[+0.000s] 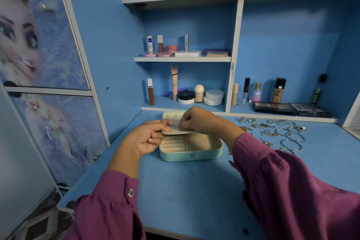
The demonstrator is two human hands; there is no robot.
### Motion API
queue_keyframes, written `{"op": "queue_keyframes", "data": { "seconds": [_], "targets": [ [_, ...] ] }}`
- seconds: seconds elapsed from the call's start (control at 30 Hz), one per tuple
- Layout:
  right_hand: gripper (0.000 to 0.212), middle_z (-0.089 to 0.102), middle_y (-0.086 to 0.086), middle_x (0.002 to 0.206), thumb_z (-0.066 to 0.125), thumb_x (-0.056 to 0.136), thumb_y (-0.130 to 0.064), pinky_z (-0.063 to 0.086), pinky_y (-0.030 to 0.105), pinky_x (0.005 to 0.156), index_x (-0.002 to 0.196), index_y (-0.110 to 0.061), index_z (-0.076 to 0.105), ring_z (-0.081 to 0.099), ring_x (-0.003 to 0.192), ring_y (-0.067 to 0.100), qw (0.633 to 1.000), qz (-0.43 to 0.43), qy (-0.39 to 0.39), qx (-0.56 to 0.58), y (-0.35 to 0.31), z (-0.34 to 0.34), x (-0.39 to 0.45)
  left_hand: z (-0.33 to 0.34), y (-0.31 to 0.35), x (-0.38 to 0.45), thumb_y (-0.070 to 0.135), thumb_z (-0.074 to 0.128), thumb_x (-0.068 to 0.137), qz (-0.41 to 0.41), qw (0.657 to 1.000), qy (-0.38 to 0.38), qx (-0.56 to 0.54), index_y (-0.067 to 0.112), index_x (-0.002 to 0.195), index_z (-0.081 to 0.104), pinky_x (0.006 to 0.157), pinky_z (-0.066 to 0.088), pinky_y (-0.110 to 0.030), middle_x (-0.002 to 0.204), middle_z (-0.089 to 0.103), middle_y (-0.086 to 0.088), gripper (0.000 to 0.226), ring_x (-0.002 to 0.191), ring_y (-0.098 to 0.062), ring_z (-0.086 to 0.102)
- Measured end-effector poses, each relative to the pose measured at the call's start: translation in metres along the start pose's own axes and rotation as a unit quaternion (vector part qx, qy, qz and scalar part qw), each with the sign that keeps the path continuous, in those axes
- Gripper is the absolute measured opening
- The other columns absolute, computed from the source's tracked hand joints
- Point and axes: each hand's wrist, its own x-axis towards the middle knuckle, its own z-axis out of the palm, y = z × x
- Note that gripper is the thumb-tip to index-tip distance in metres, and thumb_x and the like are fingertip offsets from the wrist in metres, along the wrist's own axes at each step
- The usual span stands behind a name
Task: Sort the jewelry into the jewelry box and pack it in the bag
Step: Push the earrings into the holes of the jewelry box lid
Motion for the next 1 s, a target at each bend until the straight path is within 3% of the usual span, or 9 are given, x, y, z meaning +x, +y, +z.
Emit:
{"op": "queue_keyframes", "data": {
  "seconds": [0.13,0.3,0.4,0.5,0.57,0.67,0.77,1.0],
  "targets": [
    [0.012,0.061,-0.008,0.074,0.062,0.086,-0.025,0.039,0.022,0.062,0.078,-0.019,0.068,0.050,0.068,0.009,1.000,-0.012,0.011,0.002,0.002,0.002,-0.004,0.001,0.000,0.000,-0.011,0.044,0.089,-0.002,1.000,0.005,0.007,0.001,0.091,0.061,0.026,0.021,-0.009,0.048,0.048,0.003,0.021,0.027,-0.001,0.030],
    [0.013,0.070,0.000,0.093,0.062,0.086,-0.027,0.031,0.031,0.084,0.088,-0.018,0.071,0.056,0.089,0.017,0.998,-0.026,0.037,-0.036,0.004,0.005,-0.006,0.001,0.000,0.000,-0.012,0.044,0.089,-0.010,1.000,0.008,0.023,-0.001,0.088,0.060,0.026,0.020,-0.008,0.048,0.048,0.002,0.019,0.027,0.000,0.031],
    [0.012,0.070,-0.001,0.095,0.061,0.087,-0.027,0.027,0.032,0.087,0.089,-0.020,0.071,0.056,0.094,0.017,0.998,-0.029,0.042,-0.046,0.006,0.006,-0.006,0.001,0.001,-0.001,-0.013,0.044,0.089,-0.005,0.999,0.007,0.034,-0.001,0.089,0.060,0.026,0.021,-0.008,0.046,0.049,0.002,0.020,0.027,0.000,0.031],
    [0.013,0.071,-0.005,0.092,0.060,0.088,-0.029,0.037,0.033,0.088,0.085,-0.024,0.071,0.058,0.088,0.014,0.999,-0.022,0.049,-0.009,0.010,0.005,-0.005,0.001,0.000,-0.002,-0.014,0.044,0.088,0.001,0.999,0.004,0.037,-0.002,0.089,0.060,0.026,0.022,-0.008,0.046,0.049,0.002,0.021,0.027,0.000,0.031],
    [0.013,0.070,-0.008,0.088,0.062,0.089,-0.029,0.047,0.030,0.080,0.082,-0.022,0.072,0.058,0.078,0.009,0.996,-0.014,0.059,0.059,0.012,0.004,-0.004,0.001,-0.001,-0.001,-0.014,0.044,0.088,0.003,0.999,0.006,0.035,-0.002,0.090,0.061,0.026,0.022,-0.009,0.047,0.049,0.002,0.020,0.028,0.000,0.031],
    [0.015,0.068,-0.008,0.083,0.064,0.089,-0.029,0.047,0.026,0.069,0.082,-0.018,0.072,0.055,0.070,0.006,0.994,-0.014,0.059,0.090,0.012,0.003,-0.003,0.000,0.000,0.000,-0.014,0.045,0.087,0.002,0.999,0.007,0.032,-0.002,0.090,0.061,0.026,0.022,-0.009,0.048,0.050,0.002,0.020,0.028,0.000,0.032],
    [0.018,0.071,-0.002,0.085,0.063,0.088,-0.031,0.050,0.036,0.077,0.085,-0.017,0.074,0.057,0.075,0.012,0.996,-0.017,0.057,0.067,0.012,0.005,-0.004,-0.001,-0.001,0.000,-0.015,0.046,0.087,-0.001,1.000,0.006,0.029,-0.002,0.090,0.062,0.026,0.023,-0.009,0.049,0.050,0.001,0.020,0.028,0.000,0.032],
    [0.017,0.070,-0.005,0.084,0.062,0.089,-0.030,0.050,0.037,0.079,0.086,-0.019,0.074,0.059,0.079,0.014,0.996,-0.018,0.062,0.065,0.013,0.007,-0.004,-0.002,-0.001,0.002,-0.015,0.046,0.086,0.000,1.000,0.008,0.030,-0.002,0.089,0.062,0.026,0.022,-0.009,0.050,0.049,0.001,0.021,0.028,0.000,0.031]
  ]
}}
